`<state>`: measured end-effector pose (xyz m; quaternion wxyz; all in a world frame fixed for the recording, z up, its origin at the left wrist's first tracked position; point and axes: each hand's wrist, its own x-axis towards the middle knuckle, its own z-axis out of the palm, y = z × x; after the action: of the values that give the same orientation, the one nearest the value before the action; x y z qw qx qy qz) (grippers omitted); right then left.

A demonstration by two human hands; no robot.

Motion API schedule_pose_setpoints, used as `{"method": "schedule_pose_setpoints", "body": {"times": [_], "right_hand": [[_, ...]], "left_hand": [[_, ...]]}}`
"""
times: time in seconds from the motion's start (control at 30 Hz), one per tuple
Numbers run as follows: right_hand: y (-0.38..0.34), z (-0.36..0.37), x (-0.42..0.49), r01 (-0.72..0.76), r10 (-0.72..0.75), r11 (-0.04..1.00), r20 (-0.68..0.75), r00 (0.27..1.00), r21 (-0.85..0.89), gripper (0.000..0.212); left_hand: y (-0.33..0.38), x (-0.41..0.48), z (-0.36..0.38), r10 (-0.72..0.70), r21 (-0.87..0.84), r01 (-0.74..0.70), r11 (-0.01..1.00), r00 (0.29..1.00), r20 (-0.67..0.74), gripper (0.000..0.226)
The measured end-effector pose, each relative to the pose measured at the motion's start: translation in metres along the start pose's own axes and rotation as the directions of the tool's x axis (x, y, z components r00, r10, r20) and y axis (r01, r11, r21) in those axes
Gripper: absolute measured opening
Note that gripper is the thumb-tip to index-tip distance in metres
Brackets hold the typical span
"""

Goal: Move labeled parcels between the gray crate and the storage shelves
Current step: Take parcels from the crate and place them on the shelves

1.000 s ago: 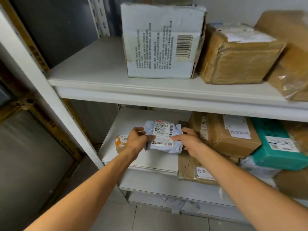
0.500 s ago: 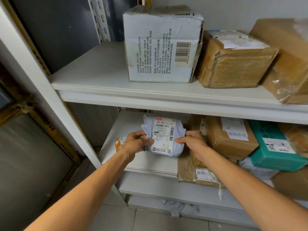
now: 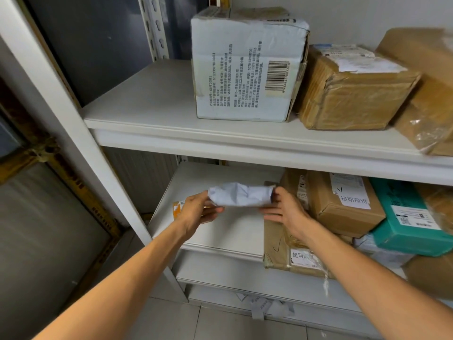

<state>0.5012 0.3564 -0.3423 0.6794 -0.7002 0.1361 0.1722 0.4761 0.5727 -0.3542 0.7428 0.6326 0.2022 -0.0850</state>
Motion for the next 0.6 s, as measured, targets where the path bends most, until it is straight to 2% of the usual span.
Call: {"method": "schedule_pose_setpoints", "body": {"times": [0.13, 0.17, 0.23, 0.3, 0.37, 0.47, 0.6], "right_hand": [[0.006, 0.0, 0.002, 0.055, -0.057, 0.993, -0.009, 0.998, -0.102, 0.01], [0.007, 0.0, 0.004, 0.047, -0.053, 0.99, -0.043, 0.998, -0.132, 0.019], [0.009, -0.001, 0.005, 0.013, -0.026, 0.99, -0.091, 0.996, -0.138, 0.047], [0.008, -0.002, 0.006, -0.017, 0.004, 0.989, -0.088, 0.996, -0.149, 0.061], [0.01, -0.004, 0.008, -0.014, 0.01, 0.983, -0.023, 1.0, -0.181, 0.052], [0.008, -0.004, 0.003, 0.03, -0.026, 0.976, 0.017, 1.0, -0.218, 0.024], [0.008, -0.002, 0.002, 0.041, -0.039, 0.977, 0.01, 0.999, -0.211, 0.019]], "left_hand": [[-0.001, -0.004, -0.004, 0.052, 0.077, -0.055, 0.995, 0.998, 0.031, 0.012], [-0.002, -0.004, -0.004, 0.051, 0.087, -0.052, 0.995, 0.998, 0.022, 0.012], [-0.001, -0.004, -0.002, 0.036, 0.084, -0.035, 0.996, 0.999, -0.013, 0.025], [-0.002, -0.004, -0.002, 0.013, 0.089, -0.01, 0.996, 0.999, -0.034, 0.038], [-0.003, -0.002, -0.004, -0.006, 0.144, 0.007, 0.99, 1.0, -0.006, 0.036], [-0.007, -0.001, -0.006, -0.019, 0.251, 0.002, 0.968, 0.998, 0.065, 0.016], [-0.01, 0.002, -0.006, -0.065, 0.283, 0.045, 0.958, 0.996, 0.062, 0.01]]}}
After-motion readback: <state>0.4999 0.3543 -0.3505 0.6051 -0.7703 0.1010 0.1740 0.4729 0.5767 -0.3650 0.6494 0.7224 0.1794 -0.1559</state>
